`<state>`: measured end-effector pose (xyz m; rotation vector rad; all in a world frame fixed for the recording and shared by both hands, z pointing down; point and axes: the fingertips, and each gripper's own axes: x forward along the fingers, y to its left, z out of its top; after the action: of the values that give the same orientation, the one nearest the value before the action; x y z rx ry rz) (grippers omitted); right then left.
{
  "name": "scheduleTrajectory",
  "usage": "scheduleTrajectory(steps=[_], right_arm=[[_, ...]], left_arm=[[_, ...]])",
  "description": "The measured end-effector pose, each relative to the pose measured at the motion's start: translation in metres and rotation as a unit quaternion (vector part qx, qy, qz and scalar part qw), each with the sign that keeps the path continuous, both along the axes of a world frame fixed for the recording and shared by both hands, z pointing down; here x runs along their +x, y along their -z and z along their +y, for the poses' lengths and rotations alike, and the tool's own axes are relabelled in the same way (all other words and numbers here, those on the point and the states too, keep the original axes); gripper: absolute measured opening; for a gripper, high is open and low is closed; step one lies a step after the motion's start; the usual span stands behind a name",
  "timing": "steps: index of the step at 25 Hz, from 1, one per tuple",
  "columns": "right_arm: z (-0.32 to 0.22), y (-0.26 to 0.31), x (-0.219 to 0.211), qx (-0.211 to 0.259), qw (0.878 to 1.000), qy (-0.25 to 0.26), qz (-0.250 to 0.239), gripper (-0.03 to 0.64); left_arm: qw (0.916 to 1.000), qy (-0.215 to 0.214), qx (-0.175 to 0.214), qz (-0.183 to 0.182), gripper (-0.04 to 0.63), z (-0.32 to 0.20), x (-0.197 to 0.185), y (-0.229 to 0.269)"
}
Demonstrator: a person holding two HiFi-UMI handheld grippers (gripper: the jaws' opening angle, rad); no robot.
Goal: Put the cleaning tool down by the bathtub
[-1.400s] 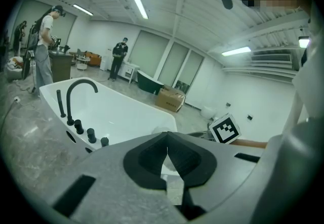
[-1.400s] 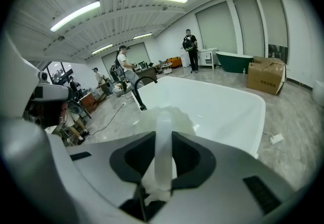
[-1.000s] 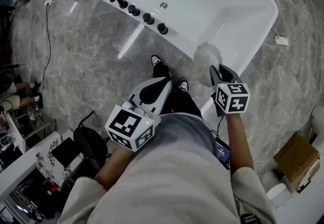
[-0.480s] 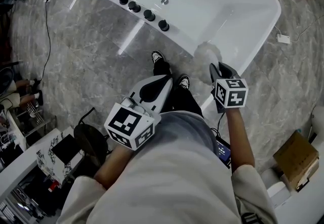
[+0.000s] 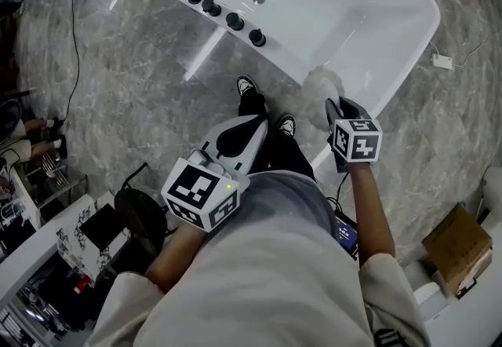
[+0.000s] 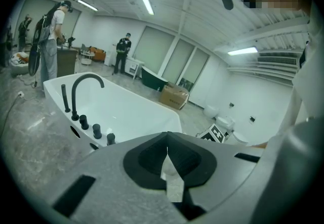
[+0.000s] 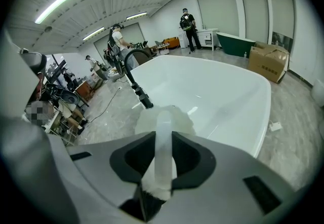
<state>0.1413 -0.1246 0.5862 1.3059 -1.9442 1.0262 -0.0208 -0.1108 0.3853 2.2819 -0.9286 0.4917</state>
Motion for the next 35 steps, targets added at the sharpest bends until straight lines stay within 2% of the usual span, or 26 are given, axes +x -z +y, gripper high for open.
scheduleTrajectory(steps=[6,10,35], right_arm=[[-0.001,-0.011,0.000,-0.013,1.000,-0.003,-0.005,0.086],[-0.004,-0.017,-0.002,-0.007,0.998,0.037,0.040,0.086],[-0.029,-0.068,-0.013,-0.053,0.991,0.092,0.075,0.086]], left_arm=[[1.0000,0.001,-0.005,0.000,0.008,-0.003,0.000,-0.003],[1.0000,0.004,-0.008,0.001,0.008,-0.007,-0.002,-0.003],[0.9993,0.023,-0.026,-0.009,0.008,-0.034,-0.024,-0.014]])
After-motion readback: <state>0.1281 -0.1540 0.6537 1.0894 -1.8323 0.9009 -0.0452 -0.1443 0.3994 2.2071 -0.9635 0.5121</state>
